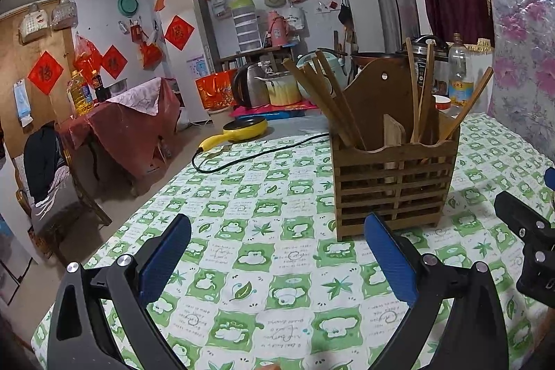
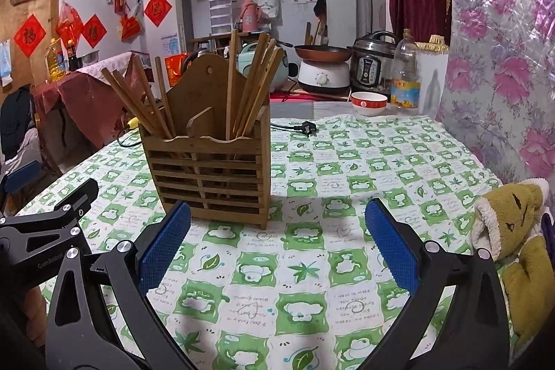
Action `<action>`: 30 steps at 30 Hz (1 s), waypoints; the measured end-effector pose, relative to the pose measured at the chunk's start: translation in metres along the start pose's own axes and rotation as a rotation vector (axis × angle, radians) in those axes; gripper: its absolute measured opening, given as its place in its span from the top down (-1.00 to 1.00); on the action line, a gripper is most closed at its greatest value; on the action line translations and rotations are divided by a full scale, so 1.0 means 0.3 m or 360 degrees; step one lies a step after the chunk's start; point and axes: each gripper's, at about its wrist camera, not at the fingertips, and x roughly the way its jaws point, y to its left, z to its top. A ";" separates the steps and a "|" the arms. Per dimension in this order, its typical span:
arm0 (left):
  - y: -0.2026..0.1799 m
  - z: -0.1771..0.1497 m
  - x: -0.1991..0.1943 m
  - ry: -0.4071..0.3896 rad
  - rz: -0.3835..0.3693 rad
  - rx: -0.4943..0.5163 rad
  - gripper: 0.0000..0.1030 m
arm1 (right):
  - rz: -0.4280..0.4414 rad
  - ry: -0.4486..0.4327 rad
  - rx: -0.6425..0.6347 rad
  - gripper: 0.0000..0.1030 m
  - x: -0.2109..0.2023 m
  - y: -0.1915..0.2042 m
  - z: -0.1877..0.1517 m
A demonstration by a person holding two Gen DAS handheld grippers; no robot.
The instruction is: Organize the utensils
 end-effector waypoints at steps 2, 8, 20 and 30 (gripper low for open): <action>0.000 0.000 0.000 0.0001 -0.0001 0.0000 -0.90 | 0.0000 -0.0008 -0.0007 -0.89 -0.004 0.004 -0.001; 0.001 -0.001 -0.002 -0.0005 -0.0001 -0.0008 -0.90 | -0.0002 -0.0028 0.0005 -0.89 -0.014 0.001 0.000; -0.001 0.004 -0.016 -0.0022 0.0005 -0.0011 -0.90 | -0.0002 -0.0032 0.0007 -0.89 -0.015 -0.003 0.002; -0.003 0.006 -0.022 -0.0020 0.0005 -0.0005 -0.90 | 0.0001 -0.0034 0.0005 -0.89 -0.017 -0.006 0.004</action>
